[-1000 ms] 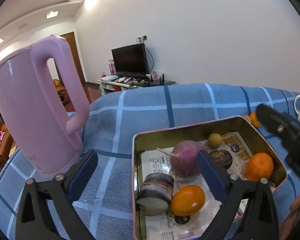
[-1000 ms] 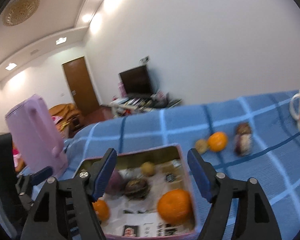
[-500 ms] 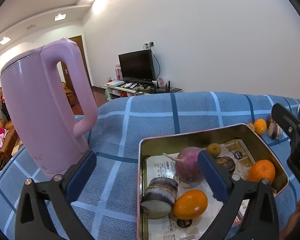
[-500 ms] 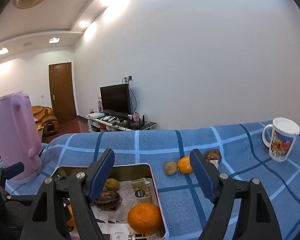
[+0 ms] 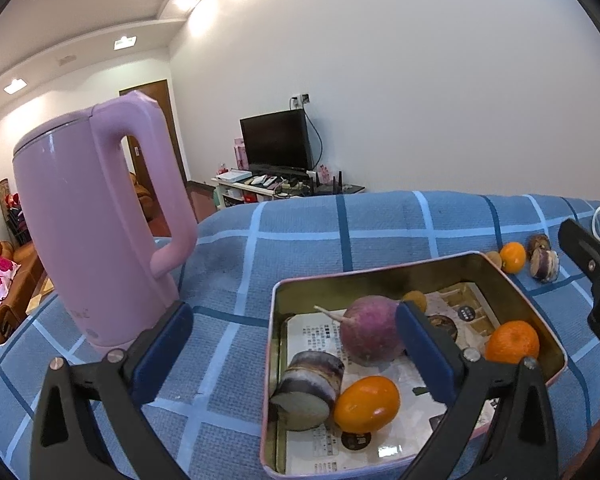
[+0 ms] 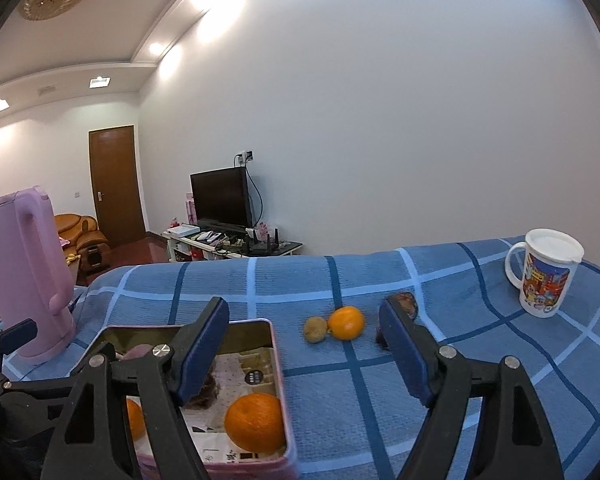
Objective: Organize fruits
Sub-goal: 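Withdraw both open tools from the tin toward the remaining fruit, then close the right tool on the brown striped cylindrical root piece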
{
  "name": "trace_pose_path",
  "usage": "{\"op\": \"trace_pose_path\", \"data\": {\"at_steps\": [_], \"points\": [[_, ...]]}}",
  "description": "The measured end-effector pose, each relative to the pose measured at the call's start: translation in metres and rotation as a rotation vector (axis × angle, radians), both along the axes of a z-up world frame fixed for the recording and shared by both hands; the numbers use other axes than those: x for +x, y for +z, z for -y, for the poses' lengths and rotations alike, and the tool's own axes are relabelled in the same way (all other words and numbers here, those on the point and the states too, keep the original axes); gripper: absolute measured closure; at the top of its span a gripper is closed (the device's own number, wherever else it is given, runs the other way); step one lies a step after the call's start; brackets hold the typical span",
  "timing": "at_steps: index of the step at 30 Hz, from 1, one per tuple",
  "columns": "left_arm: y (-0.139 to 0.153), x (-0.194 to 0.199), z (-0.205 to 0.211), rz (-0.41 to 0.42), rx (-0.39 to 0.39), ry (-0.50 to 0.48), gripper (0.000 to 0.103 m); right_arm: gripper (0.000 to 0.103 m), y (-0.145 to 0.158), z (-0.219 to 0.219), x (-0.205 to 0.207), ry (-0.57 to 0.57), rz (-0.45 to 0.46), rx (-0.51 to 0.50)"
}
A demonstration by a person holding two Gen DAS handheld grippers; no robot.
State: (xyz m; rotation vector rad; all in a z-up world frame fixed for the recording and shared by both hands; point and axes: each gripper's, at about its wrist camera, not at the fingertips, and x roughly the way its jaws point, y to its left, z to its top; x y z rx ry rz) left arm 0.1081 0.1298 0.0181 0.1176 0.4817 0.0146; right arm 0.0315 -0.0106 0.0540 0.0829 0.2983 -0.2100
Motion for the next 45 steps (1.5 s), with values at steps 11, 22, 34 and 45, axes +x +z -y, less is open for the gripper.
{"op": "trace_pose_path", "data": {"at_steps": [11,22,34,45], "points": [[0.001,-0.012,0.008,-0.005,-0.035,0.012,0.0,0.024,0.0,0.033,-0.016,-0.035,-0.008,0.018],[0.001,-0.029,0.038,-0.001,0.002,-0.027,0.0,0.024,0.002,0.064,-0.028,-0.066,-0.011,-0.003],[0.0,-0.042,0.082,-0.057,-0.022,-0.109,0.0,0.024,0.002,0.116,-0.038,-0.146,-0.032,-0.003],[-0.003,-0.046,0.136,-0.098,-0.026,-0.196,0.0,0.024,-0.007,0.18,-0.036,-0.208,-0.097,0.189]]}}
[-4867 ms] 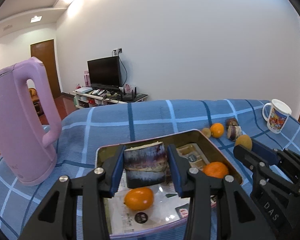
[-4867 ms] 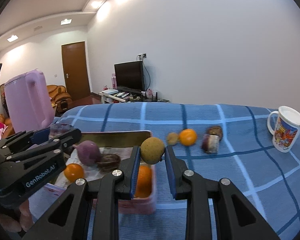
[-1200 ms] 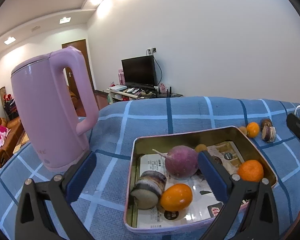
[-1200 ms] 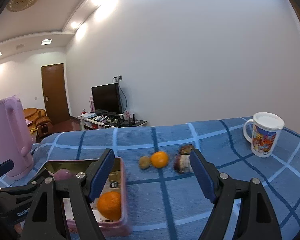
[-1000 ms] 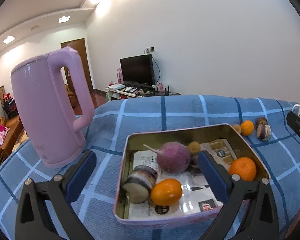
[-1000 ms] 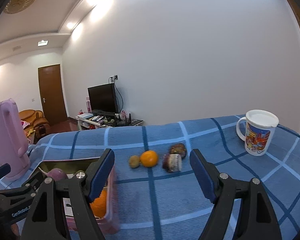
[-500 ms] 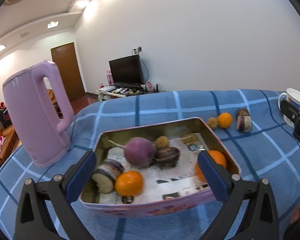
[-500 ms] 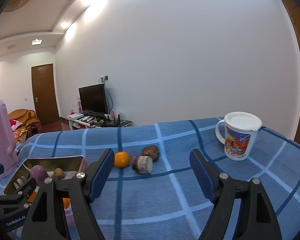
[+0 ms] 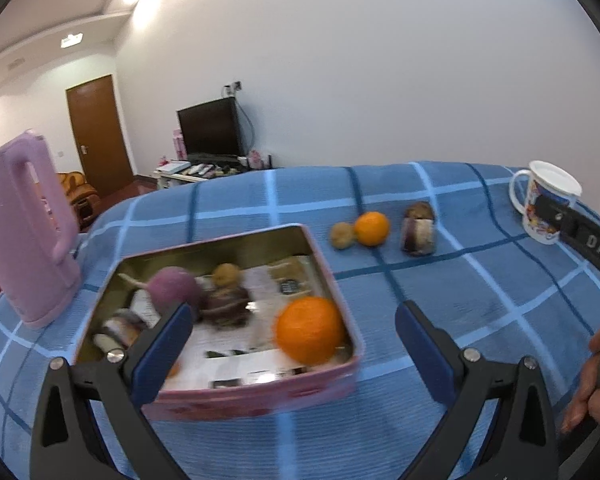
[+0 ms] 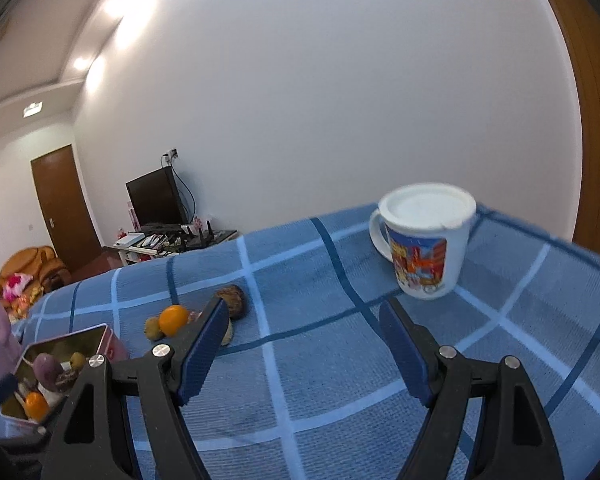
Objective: Organize fruits
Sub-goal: 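Close the right tool on the brown striped cylindrical root piece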
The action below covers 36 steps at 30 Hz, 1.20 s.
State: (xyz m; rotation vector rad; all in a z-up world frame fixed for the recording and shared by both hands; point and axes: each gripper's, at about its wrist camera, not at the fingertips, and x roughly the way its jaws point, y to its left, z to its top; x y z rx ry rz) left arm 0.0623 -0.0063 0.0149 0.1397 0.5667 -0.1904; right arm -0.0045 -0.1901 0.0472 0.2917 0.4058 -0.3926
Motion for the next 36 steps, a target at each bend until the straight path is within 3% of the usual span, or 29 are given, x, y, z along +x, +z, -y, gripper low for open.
{"op": "trace_pose_path", "data": {"at_steps": [6,10,16,20,26,28,36], "points": [[-0.003,0.0,0.034,-0.031,0.017,-0.054,0.0,0.024,-0.009,0.011,0.011,0.014,-0.072,0.079],[-0.003,0.003,0.029,-0.048,-0.004,-0.053,0.0,0.024,-0.02,0.009,0.038,0.126,-0.163,0.121],[0.004,0.01,0.005,-0.039,-0.012,0.045,0.0,0.025,-0.028,0.001,0.089,0.3,-0.238,0.208],[0.01,0.009,-0.003,0.001,-0.002,0.085,0.0,0.035,-0.034,-0.025,0.123,0.389,-0.299,0.167],[0.015,0.011,-0.011,0.024,-0.022,0.095,0.001,0.046,-0.053,-0.037,0.154,0.382,-0.378,0.148],[0.013,0.013,-0.01,0.018,-0.014,0.091,0.001,0.056,-0.051,-0.039,0.156,0.384,-0.378,0.119],[0.006,0.019,-0.003,0.009,-0.005,0.068,0.002,0.059,-0.048,-0.021,0.134,0.412,-0.372,0.108]]}}
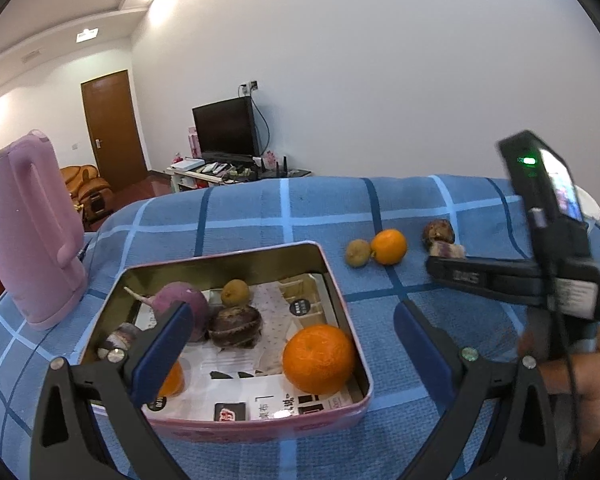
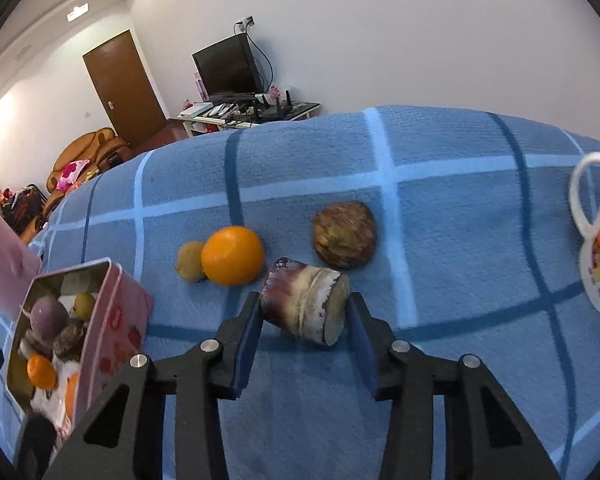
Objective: Organize fruits
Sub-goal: 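Close the right tool on the brown striped cylindrical root piece, then close the left tool on the dark brown round fruit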
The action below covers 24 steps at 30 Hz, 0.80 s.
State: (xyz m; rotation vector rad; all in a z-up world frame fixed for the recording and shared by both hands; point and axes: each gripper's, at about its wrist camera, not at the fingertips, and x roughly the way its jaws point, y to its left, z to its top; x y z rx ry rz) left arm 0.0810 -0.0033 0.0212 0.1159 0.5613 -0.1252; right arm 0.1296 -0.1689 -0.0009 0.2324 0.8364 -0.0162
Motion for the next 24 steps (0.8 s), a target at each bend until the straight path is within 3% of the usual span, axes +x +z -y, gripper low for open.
{"op": "trace_pose_path", "data": {"at_steps": [5,11,12,14,17,24], "points": [[0.003,0.008,0.02,-0.036,-0.011,-0.049,0.007,0.059,0.016,0.028,-0.035,-0.055,0.095,-0.061],[0.007,0.039,0.077,-0.098,-0.027,-0.128,0.009,0.059,0.04,0.061,-0.073,-0.168,0.217,-0.159],[0.006,0.046,0.086,-0.12,-0.038,-0.143,0.012,0.059,0.042,0.065,-0.077,-0.181,0.229,-0.173],[0.002,0.065,0.105,-0.173,-0.061,-0.172,0.031,0.059,0.046,0.074,-0.08,-0.202,0.244,-0.174],[-0.007,0.09,0.133,-0.225,-0.059,-0.198,0.05,0.059,0.049,0.083,-0.079,-0.22,0.253,-0.142],[-0.026,0.125,0.179,-0.231,0.026,-0.193,0.057,0.059,0.049,0.076,-0.08,-0.201,0.256,-0.148]]}}
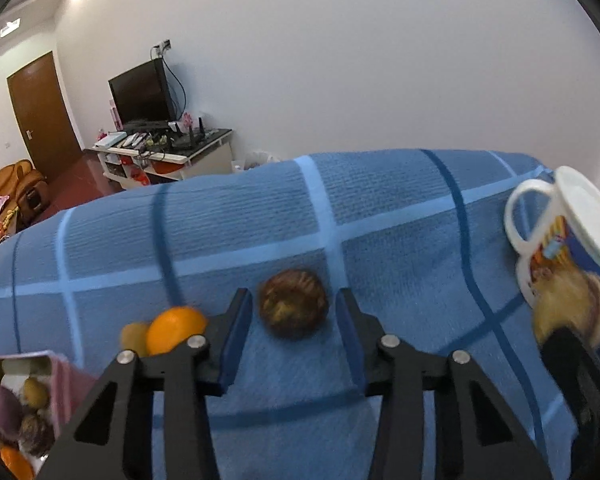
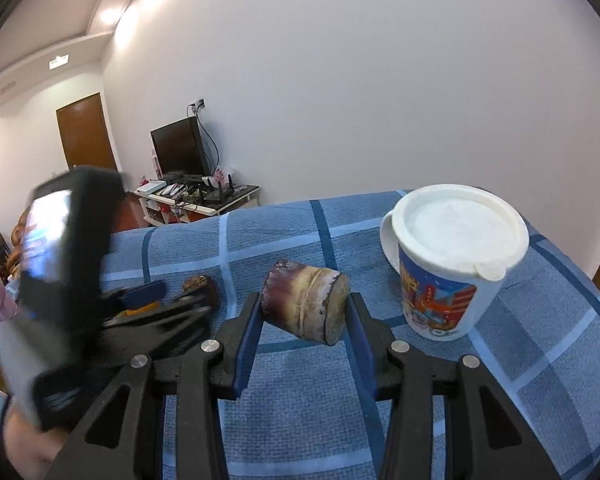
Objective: Organize fruits
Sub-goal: 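Close the left tool on the dark brown round fruit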
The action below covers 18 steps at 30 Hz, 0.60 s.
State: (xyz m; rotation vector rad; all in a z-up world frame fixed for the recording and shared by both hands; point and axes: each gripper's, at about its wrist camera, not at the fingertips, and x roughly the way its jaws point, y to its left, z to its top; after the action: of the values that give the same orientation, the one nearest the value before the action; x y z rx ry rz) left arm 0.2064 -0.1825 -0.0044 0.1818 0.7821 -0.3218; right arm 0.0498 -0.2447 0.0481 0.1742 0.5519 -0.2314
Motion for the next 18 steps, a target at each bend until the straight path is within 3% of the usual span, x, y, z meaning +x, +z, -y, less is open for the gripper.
{"op": "trace_pose_path", "data": {"at_steps": [9,18], "points": [[-0.015,0.026,0.012,-0.079,0.029,0.022,0.059,0.059,-0.005,0.004,0.005,-0.04,-0.014,-0.011],[-0.009,0.007,0.011,-0.031,0.023,-0.005,0.062,0.059,-0.005,0.004,0.004,-0.064,0.003,-0.039]]}}
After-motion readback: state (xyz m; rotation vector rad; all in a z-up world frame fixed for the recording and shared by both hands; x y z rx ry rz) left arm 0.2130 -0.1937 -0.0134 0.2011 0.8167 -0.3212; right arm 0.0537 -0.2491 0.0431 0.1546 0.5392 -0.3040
